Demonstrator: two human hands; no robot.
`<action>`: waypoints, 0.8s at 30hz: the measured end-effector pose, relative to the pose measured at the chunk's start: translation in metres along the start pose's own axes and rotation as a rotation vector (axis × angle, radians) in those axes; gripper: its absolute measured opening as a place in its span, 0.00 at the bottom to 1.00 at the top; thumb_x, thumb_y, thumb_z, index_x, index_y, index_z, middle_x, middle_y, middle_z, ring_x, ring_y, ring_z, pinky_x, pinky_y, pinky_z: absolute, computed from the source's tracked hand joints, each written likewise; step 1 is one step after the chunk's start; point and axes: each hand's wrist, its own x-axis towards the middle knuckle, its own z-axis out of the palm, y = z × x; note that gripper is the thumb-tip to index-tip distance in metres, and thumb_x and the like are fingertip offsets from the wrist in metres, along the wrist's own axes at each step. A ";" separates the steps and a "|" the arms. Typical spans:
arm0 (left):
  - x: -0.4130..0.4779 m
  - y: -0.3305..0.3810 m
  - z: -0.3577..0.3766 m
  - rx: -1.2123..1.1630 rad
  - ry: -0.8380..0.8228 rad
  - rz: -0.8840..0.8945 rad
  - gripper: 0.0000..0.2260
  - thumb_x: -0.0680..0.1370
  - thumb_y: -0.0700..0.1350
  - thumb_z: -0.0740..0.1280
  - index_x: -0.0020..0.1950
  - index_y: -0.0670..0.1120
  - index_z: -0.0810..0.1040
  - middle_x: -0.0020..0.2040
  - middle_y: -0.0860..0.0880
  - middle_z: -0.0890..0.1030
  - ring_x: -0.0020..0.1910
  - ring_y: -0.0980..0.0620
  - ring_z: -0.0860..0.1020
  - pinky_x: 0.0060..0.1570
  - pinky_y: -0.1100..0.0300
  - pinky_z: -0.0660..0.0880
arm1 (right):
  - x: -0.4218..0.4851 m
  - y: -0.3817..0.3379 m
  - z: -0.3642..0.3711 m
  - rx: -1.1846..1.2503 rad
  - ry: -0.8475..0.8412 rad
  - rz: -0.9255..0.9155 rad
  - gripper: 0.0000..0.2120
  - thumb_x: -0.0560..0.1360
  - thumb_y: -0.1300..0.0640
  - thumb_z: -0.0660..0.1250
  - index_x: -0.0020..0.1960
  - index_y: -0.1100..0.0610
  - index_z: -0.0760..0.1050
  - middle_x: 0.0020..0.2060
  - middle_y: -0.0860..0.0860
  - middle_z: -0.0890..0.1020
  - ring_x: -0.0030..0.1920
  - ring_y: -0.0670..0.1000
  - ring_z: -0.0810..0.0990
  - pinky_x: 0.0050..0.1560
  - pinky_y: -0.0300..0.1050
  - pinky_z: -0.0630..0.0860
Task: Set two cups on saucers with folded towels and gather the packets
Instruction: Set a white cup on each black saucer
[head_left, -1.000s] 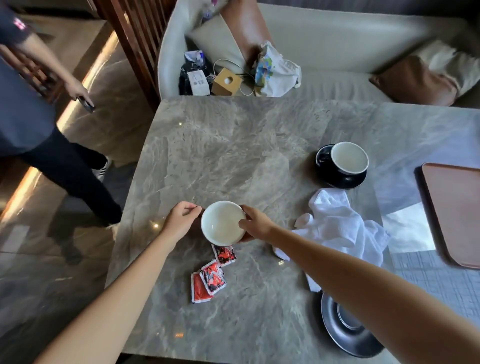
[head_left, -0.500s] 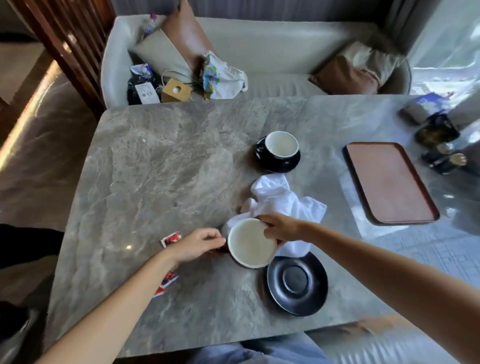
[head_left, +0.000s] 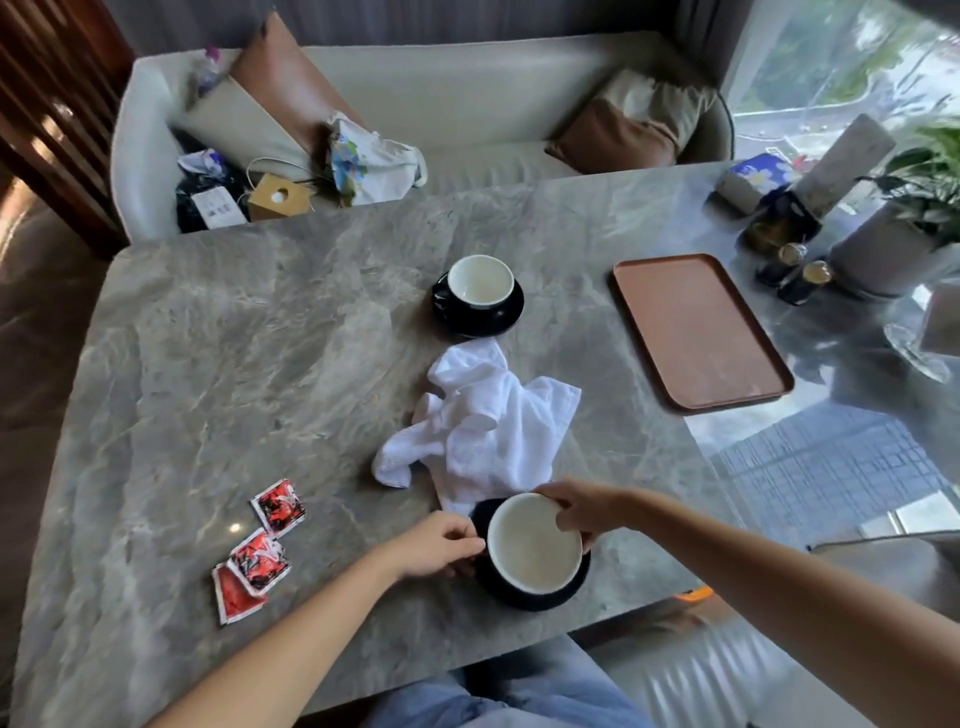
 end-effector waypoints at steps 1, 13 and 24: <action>0.001 0.001 0.002 0.006 0.016 0.004 0.10 0.79 0.44 0.63 0.37 0.48 0.71 0.35 0.52 0.76 0.30 0.65 0.77 0.33 0.70 0.72 | 0.000 0.003 0.000 -0.005 0.007 -0.004 0.28 0.74 0.69 0.53 0.72 0.52 0.63 0.56 0.55 0.70 0.54 0.59 0.76 0.32 0.41 0.80; 0.007 -0.002 0.007 0.070 0.105 0.036 0.05 0.77 0.44 0.65 0.41 0.46 0.75 0.37 0.47 0.79 0.35 0.58 0.79 0.34 0.69 0.73 | -0.001 0.003 -0.005 -0.062 0.056 -0.071 0.28 0.74 0.68 0.54 0.71 0.51 0.65 0.60 0.58 0.74 0.55 0.60 0.79 0.42 0.46 0.81; 0.012 -0.009 0.006 0.036 0.154 0.056 0.04 0.75 0.44 0.67 0.42 0.45 0.77 0.36 0.48 0.80 0.35 0.57 0.79 0.34 0.67 0.74 | -0.002 0.001 -0.007 -0.061 0.061 -0.086 0.27 0.75 0.68 0.54 0.71 0.50 0.64 0.62 0.58 0.72 0.56 0.59 0.77 0.40 0.43 0.81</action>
